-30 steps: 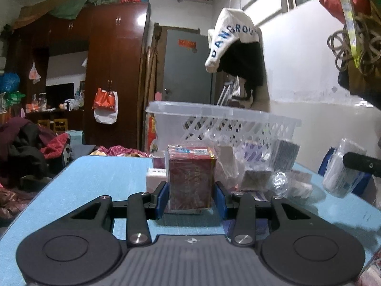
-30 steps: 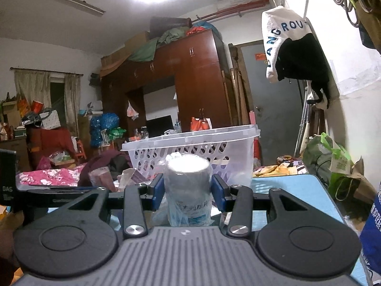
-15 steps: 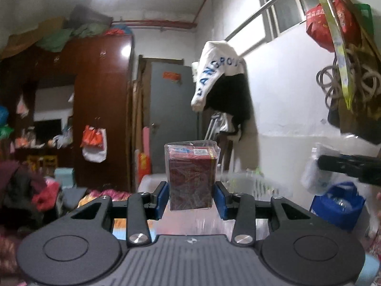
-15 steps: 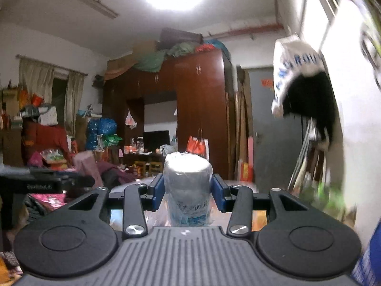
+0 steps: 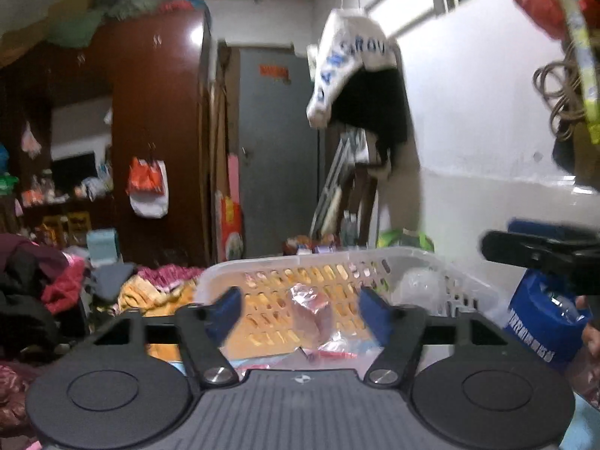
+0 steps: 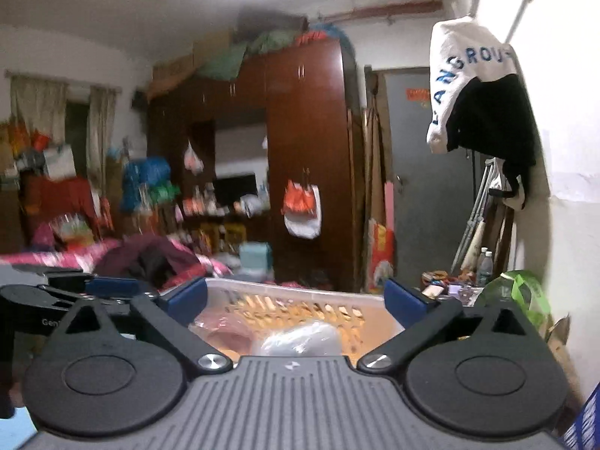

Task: Organize objects
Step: 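Lift both held items over the white basket and open both tools, then grasp a silver bagged item with the left tool while the right tool grasps a clear bagged pack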

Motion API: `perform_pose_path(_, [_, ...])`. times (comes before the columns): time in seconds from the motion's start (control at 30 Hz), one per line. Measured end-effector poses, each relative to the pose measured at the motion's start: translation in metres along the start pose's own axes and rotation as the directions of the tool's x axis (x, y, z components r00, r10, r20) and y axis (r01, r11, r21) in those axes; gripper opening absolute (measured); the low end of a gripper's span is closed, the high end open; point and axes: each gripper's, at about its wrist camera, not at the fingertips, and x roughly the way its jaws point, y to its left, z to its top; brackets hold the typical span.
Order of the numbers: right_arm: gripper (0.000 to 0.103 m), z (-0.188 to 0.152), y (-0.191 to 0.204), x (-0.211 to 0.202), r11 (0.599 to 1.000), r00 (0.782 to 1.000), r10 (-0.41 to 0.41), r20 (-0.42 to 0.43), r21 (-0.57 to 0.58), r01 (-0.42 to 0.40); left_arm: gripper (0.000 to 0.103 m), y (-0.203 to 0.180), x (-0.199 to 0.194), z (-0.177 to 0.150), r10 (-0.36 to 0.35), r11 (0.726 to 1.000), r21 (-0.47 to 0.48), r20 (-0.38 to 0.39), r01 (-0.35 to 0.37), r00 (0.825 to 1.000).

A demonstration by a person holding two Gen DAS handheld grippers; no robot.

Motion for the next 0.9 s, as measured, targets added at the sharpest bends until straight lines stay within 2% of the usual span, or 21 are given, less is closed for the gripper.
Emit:
perform_pose_path(0.1, [0.103, -0.023, 0.0, -0.024, 0.999, 0.998, 0.041, -0.051, 0.033, -0.039, 0.085, -0.007, -0.034, -0.029, -0.003, 1.0, 0.02, 0.047, 0.002, 0.999])
perform_pose_path(0.17, [0.103, -0.039, 0.003, -0.027, 0.996, 0.991, 0.08, -0.104, 0.037, -0.076, 0.085, -0.017, -0.044, -0.052, -0.004, 0.998, 0.055, 0.036, 0.002, 0.999])
perform_pose_path(0.23, [0.102, -0.058, 0.007, -0.025, 0.991, 0.979, 0.127, -0.159, 0.054, -0.12, 0.085, -0.024, -0.04, -0.061, -0.001, 0.998, 0.071, 0.012, 0.0, 1.0])
perform_pose_path(0.33, [0.097, -0.066, 0.013, -0.018, 0.996, 0.981, 0.094, -0.167, 0.016, -0.092, 0.085, -0.026, -0.03, -0.065, 0.001, 0.998, 0.064, -0.022, 0.001, 1.0])
perform_pose_path(0.4, [0.085, -0.065, 0.016, -0.009, 0.996, 0.98, 0.088, -0.179, -0.006, -0.09, 0.084, -0.023, -0.025, -0.064, -0.003, 0.999, 0.052, -0.035, 0.004, 0.999])
perform_pose_path(0.43, [0.081, -0.065, 0.018, -0.005, 0.996, 0.978, 0.085, -0.188, -0.014, -0.089, 0.081, -0.022, -0.024, -0.066, 0.0, 0.999, 0.044, -0.038, 0.001, 0.999])
perform_pose_path(0.53, [0.065, -0.068, 0.022, 0.002, 0.996, 0.974, 0.079, -0.213, -0.024, -0.086, 0.057, -0.019, -0.023, -0.075, 0.016, 1.0, 0.009, -0.031, -0.015, 0.999])
perform_pose_path(0.6, [0.043, -0.075, 0.018, 0.005, 0.995, 0.968, 0.099, -0.232, 0.003, -0.101, 0.054, -0.018, -0.018, -0.08, -0.002, 1.0, -0.014, -0.056, 0.001, 0.998])
perform_pose_path(0.63, [0.039, -0.079, 0.016, 0.003, 0.994, 0.966, 0.106, -0.237, 0.011, -0.106, 0.053, -0.018, -0.016, -0.082, -0.019, 1.0, -0.021, -0.064, 0.017, 0.998])
perform_pose_path(0.7, [0.037, -0.084, 0.016, 0.0, 0.995, 0.971, 0.093, -0.22, 0.001, -0.095, 0.047, -0.021, -0.018, -0.083, -0.02, 1.0, -0.004, -0.054, 0.02, 0.998])
perform_pose_path(0.73, [0.037, -0.085, 0.016, -0.002, 0.996, 0.973, 0.084, -0.216, -0.004, -0.087, 0.037, -0.023, -0.018, -0.082, -0.023, 1.0, 0.005, -0.046, 0.023, 0.999])
perform_pose_path(0.9, [0.037, -0.085, 0.015, -0.015, 0.998, 0.985, 0.063, -0.158, -0.009, -0.065, 0.037, -0.017, -0.029, -0.082, -0.021, 0.999, -0.048, 0.034, 0.023, 0.999])
